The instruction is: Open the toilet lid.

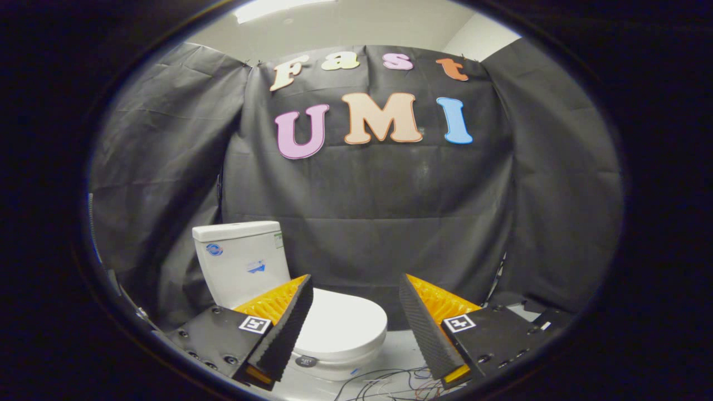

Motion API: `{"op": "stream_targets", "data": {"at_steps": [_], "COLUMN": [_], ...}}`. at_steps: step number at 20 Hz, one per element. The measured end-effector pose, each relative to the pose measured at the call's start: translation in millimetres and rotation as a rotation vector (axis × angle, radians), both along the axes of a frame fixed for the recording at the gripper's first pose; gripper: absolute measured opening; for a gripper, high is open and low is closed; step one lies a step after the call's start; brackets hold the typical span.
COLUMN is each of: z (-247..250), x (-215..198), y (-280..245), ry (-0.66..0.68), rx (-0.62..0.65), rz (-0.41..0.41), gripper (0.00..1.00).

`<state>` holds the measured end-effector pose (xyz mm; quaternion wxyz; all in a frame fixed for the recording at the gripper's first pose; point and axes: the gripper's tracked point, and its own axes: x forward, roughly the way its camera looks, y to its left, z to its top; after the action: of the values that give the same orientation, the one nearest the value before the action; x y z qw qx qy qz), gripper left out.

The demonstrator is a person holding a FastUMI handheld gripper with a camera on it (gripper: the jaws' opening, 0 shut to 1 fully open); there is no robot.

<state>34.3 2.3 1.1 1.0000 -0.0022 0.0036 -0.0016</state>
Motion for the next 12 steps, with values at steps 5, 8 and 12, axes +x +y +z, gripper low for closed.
{"op": "stream_targets", "data": {"at_steps": [5, 8, 12], "z": [-2.6, -4.1, 0.1], "x": [16.4, 26.7, 37.2], "y": [2.3, 4.0, 8.4], "ry": [0.006, 0.009, -0.021], "rx": [-0.002, -0.001, -0.005], "rz": [0.009, 0.014, 0.023], "gripper": [0.96, 0.96, 0.95]}}
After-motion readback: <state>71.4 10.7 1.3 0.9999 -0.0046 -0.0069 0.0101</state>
